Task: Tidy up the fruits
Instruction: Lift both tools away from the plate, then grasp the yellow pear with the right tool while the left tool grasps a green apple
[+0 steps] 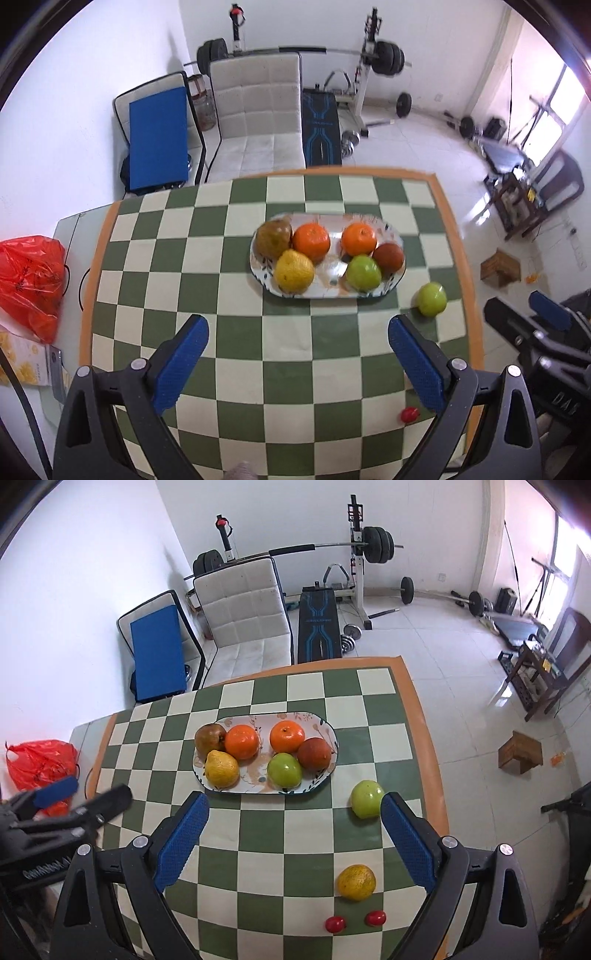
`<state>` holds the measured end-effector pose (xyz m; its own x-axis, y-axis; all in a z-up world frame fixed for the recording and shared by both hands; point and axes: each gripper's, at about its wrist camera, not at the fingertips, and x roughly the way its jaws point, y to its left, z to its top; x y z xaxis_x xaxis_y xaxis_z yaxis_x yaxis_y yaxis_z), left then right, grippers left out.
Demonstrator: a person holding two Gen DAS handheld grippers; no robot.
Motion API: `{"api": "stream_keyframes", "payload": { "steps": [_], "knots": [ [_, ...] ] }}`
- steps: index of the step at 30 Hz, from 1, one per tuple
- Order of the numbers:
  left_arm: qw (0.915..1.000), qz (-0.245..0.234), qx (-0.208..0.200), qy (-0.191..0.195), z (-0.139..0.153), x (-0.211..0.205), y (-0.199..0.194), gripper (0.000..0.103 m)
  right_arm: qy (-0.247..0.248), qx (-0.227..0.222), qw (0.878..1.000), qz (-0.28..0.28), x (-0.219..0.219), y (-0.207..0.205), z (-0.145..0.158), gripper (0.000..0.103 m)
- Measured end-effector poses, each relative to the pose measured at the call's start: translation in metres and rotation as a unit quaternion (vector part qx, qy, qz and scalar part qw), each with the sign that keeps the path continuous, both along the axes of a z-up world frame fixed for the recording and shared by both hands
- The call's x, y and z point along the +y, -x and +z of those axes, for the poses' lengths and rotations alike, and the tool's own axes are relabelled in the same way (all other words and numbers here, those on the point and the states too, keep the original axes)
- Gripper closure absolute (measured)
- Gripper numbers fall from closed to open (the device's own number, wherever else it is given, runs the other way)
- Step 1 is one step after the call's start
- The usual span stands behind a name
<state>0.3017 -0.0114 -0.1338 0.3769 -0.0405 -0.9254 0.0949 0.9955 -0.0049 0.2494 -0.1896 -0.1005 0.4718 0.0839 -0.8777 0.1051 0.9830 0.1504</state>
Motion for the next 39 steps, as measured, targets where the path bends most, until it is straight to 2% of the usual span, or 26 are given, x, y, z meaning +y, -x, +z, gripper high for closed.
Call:
{"api": "stream_keyframes", "payload": {
  "steps": [2,5,9,13,15,18,22,27,29,33,35,38,39],
  "knots": [
    [0.9999,-0.004,0.011,-0.012,-0.014,-0.006,0.000,0.001,-0.002,0.020,1.000,-0.012,-0.010,0.000,-0.015,0.007],
    [0.9980,-0.010,0.040,-0.049,-0.049,-0.018,-0.001,0.001,-0.009,0.087,0.996,-0.034,-0.033,0.000,-0.065,0.007],
    [0.9904,-0.019,0.098,-0.096,-0.110,-0.035,-0.003,0.001,-0.057,0.194,0.977,-0.064,-0.067,0.006,-0.157,0.007],
    [0.9827,-0.024,0.147,-0.110,-0.151,-0.046,-0.004,0.001,-0.089,0.239,0.964,-0.071,-0.077,0.018,-0.214,0.008],
    [0.9802,-0.028,0.165,-0.106,-0.163,-0.052,-0.005,0.001,-0.099,0.254,0.960,-0.070,-0.078,0.023,-0.235,0.014],
    [0.9789,-0.041,0.171,-0.104,-0.166,-0.068,-0.010,0.001,-0.097,0.278,0.954,-0.055,-0.074,0.026,-0.257,0.042],
    [0.9800,-0.065,0.165,-0.090,-0.158,-0.097,-0.024,0.001,-0.084,0.264,0.960,-0.053,-0.081,0.027,-0.254,0.042],
    [0.9770,-0.070,0.201,-0.016,-0.158,-0.146,-0.061,0.001,-0.096,0.230,0.963,-0.107,-0.128,0.014,-0.240,0.042],
    [0.9724,-0.067,0.223,0.012,-0.164,-0.166,-0.078,0.001,-0.095,0.226,0.962,-0.122,-0.143,0.007,-0.239,0.043],
    [0.9530,-0.058,0.291,0.058,-0.196,-0.205,-0.108,0.001,-0.100,0.218,0.960,-0.147,-0.173,-0.003,-0.238,0.043],
    [0.9458,-0.058,0.313,0.064,-0.212,-0.217,-0.115,0.001,-0.100,0.215,0.959,-0.155,-0.185,-0.007,-0.238,0.043],
    [0.9420,-0.071,0.323,0.056,-0.228,-0.235,-0.120,0.001,-0.102,0.214,0.958,-0.162,-0.196,-0.011,-0.237,0.043],
    [0.9411,-0.077,0.325,0.050,-0.233,-0.239,-0.120,0.007,-0.102,0.213,0.958,-0.162,-0.200,-0.015,-0.236,0.043]
  ]
}}
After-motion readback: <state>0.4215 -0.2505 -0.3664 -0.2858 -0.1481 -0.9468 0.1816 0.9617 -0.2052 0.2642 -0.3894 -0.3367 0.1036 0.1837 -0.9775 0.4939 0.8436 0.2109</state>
